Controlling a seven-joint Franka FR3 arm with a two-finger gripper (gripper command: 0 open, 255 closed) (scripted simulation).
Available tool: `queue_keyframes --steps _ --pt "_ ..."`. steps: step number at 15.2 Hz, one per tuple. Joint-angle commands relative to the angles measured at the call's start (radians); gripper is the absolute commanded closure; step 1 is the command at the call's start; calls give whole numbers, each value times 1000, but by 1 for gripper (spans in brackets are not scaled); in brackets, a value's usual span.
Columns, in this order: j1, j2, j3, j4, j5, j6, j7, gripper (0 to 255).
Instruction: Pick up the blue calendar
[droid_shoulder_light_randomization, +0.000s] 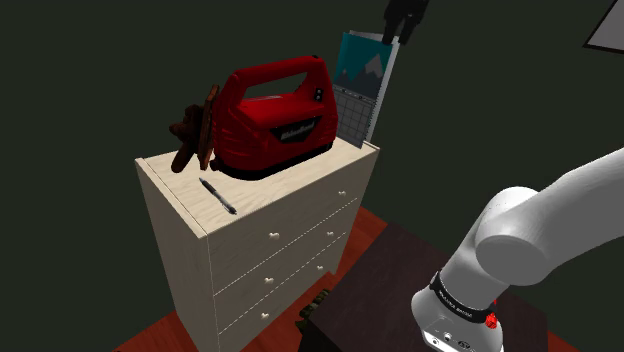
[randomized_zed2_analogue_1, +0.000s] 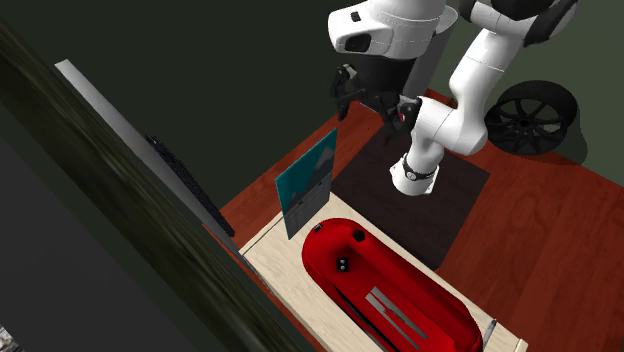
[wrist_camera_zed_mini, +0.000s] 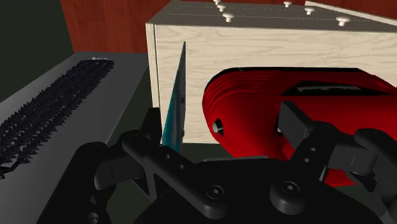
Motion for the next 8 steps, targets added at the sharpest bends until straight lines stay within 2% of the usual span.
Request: queue_keyframes --steps 1,4,8 --pt "-10 85 -31 122 11 -55 -15 0" --pt "-26 218 -81 322 38 -147 -42 0" --pt "-27 177 -76 218 32 -84 -36 0"
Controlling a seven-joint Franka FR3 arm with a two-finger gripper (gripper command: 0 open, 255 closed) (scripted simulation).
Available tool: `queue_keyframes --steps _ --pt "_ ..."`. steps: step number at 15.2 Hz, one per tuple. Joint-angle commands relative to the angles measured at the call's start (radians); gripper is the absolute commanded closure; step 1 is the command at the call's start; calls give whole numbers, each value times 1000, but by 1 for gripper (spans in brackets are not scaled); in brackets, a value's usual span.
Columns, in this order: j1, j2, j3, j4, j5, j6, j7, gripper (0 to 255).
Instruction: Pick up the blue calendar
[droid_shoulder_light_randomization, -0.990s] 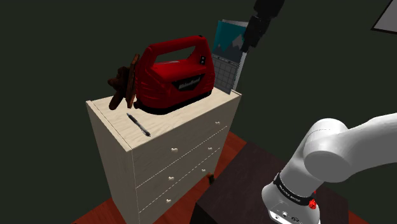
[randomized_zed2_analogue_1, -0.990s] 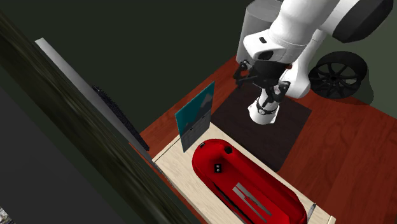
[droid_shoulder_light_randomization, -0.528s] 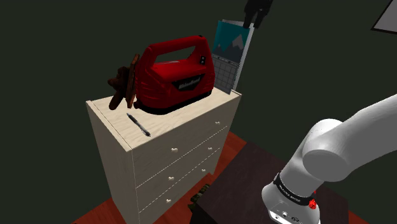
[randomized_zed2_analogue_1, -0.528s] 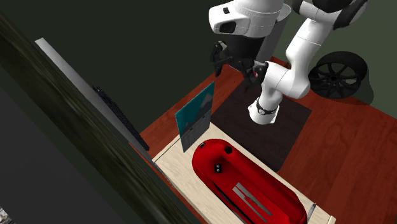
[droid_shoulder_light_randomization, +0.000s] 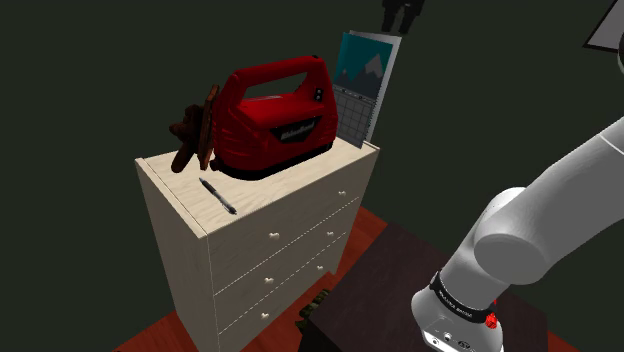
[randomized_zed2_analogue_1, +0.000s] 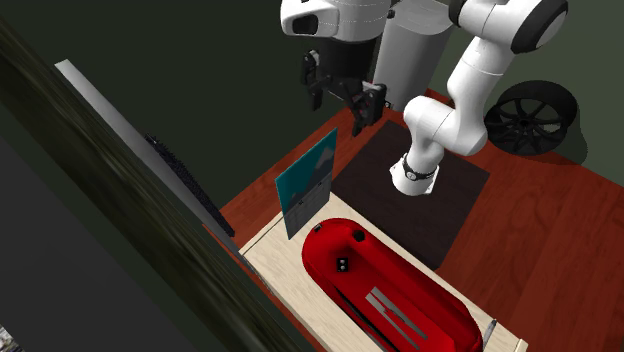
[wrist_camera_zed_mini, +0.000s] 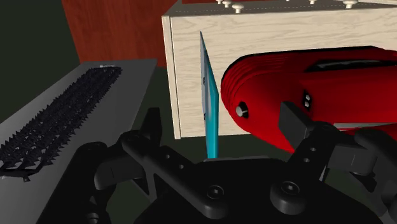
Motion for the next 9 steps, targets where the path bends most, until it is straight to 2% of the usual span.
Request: queue_keyframes --steps 1,5,6,9 --pt "0 -15 1 -44 -2 29 3 0" --pt "-1 -37 3 -104 -5 67 6 0" --pt "-1 -37 3 -105 -5 68 6 255" --pt "-1 -37 3 -103 -5 67 6 255"
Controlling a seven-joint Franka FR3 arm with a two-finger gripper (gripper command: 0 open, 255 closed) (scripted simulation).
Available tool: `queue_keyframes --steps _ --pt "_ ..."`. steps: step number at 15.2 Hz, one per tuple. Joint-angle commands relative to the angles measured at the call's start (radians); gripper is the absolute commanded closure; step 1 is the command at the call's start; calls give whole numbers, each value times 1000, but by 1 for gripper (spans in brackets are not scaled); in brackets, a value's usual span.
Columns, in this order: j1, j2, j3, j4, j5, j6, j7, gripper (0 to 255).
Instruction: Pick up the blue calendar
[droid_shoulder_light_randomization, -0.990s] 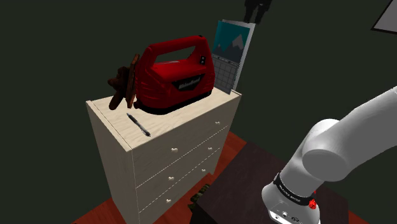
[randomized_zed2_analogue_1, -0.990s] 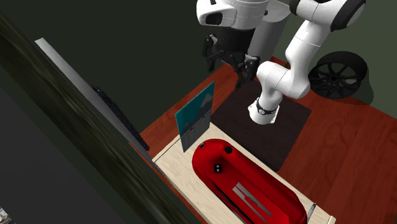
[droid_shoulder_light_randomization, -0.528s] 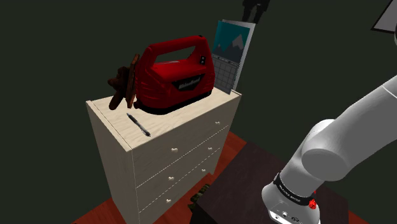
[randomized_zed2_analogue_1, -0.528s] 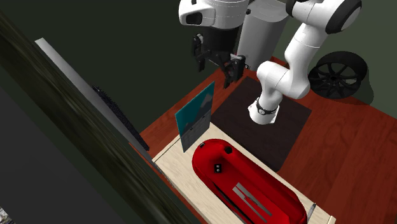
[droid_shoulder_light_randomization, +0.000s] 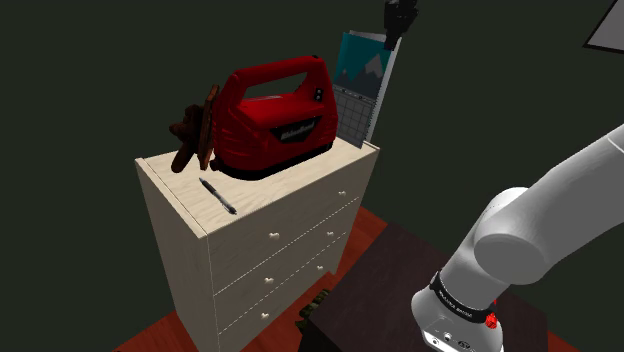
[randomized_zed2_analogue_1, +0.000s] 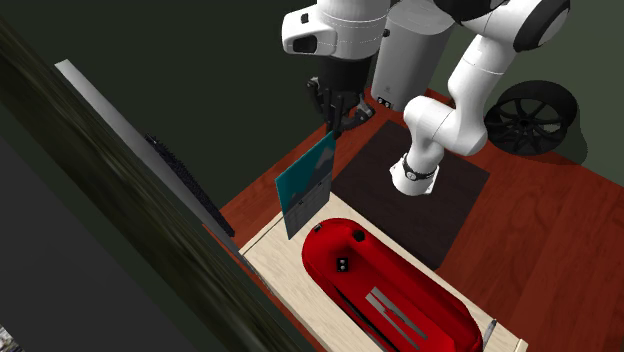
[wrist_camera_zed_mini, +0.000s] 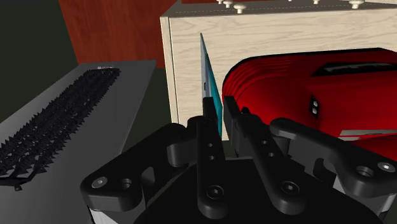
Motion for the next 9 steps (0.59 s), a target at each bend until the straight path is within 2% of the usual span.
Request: queue_keyframes --steps 1,6,9 --pt "0 0 0 -1 0 0 0 255" --pt "0 0 0 -1 0 1 0 255" --pt "1 26 -2 69 4 -44 -4 255"
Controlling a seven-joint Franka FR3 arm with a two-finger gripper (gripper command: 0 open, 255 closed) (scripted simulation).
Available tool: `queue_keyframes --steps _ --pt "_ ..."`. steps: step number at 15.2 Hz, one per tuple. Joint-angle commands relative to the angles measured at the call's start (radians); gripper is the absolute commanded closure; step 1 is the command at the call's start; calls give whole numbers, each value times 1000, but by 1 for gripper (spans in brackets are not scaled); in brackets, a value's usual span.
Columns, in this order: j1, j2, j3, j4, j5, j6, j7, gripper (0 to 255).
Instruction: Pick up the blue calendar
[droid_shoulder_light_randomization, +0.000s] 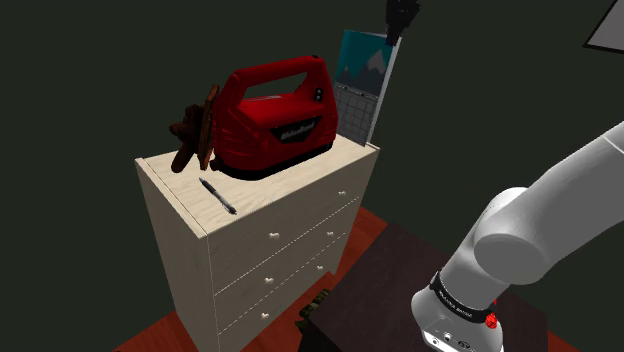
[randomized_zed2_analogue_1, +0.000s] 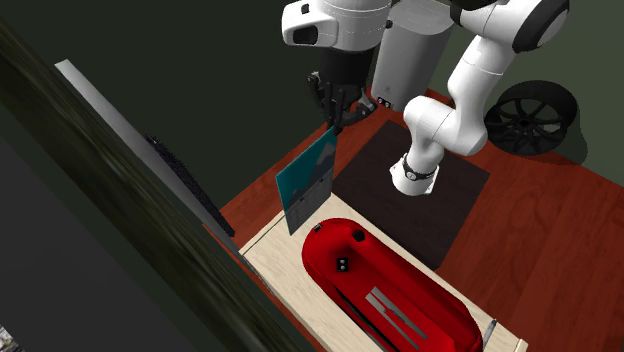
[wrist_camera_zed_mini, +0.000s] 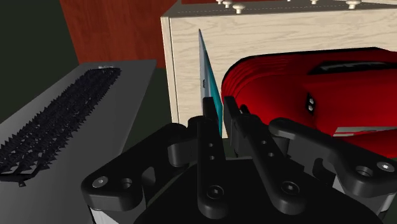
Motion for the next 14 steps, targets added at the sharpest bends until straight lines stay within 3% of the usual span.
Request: queue_keyframes --steps 1,12,14 --pt "0 20 -2 47 3 -27 -3 255" --pt "-2 156 -21 370 28 -216 -25 255" --pt "-2 159 -21 375 28 -219 -25 255"
